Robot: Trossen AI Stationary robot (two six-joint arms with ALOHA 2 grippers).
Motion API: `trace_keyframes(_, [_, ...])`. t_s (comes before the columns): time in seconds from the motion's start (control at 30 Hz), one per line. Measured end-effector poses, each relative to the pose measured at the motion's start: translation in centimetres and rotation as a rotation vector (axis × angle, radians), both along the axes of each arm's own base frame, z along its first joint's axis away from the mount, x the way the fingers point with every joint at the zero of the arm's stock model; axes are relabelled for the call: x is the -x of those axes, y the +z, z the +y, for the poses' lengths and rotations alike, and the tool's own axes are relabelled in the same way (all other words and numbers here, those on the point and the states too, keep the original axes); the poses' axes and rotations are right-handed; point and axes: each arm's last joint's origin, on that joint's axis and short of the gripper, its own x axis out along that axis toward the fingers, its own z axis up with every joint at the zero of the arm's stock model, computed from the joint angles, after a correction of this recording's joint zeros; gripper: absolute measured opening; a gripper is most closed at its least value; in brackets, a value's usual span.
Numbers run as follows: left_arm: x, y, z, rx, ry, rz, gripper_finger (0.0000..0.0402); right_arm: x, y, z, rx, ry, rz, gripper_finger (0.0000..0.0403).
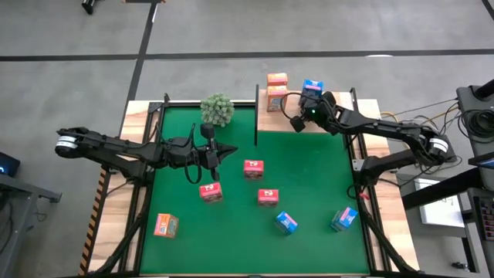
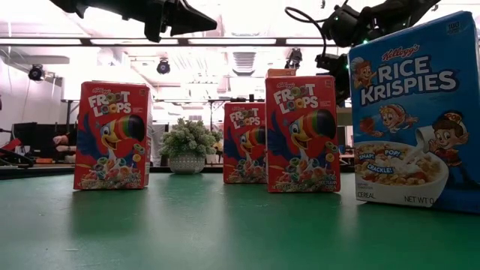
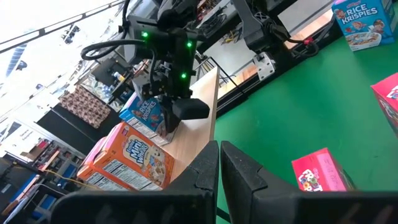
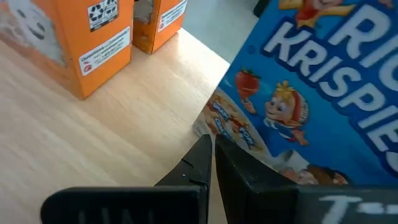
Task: Stack cereal on shelf
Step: Put the top left blue cereal box on the shelf
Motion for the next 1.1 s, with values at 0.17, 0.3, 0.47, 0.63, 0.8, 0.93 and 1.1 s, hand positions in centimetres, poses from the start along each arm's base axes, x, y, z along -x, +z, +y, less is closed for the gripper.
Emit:
trace_keyframes(0.17, [0.0, 0.0, 0.0, 0.003, 0.000, 0.000, 0.0000, 0.9, 0.2, 0.6, -0.044, -0.008, 0.032, 0.0012])
trace_keyframes(0.3, [0.0, 0.0, 0.0, 0.004, 0.001, 0.000, 0.0000, 1.8, 0.6, 0.8, -0.042, -0.028, 0.046, 0.0012])
trace_keyframes(0.47, [0.0, 0.0, 0.0, 0.004, 0.001, 0.000, 0.0000, 2.1, 1.3, 0.5, 0.004, -0.022, 0.029, 0.0012])
trace_keyframes(0.63, [0.0, 0.0, 0.0, 0.004, 0.001, 0.000, 0.0000, 2.3, 1.0, 0.6, -0.027, -0.011, 0.051, 0.0012])
trace_keyframes(0.8, [0.0, 0.0, 0.0, 0.016, 0.002, -0.002, 0.0000, 3.4, 0.5, 1.3, -0.103, -0.039, 0.126, 0.0012])
trace_keyframes(0.93, [0.0, -0.1, 0.0, 0.017, 0.002, -0.001, 0.0000, 4.0, 1.1, 1.6, -0.076, -0.058, 0.131, 0.0012])
trace_keyframes(1.1, [0.0, -0.1, 0.0, 0.017, 0.001, -0.002, 0.0000, 5.1, 2.5, 2.0, -0.022, -0.081, 0.091, 0.0012])
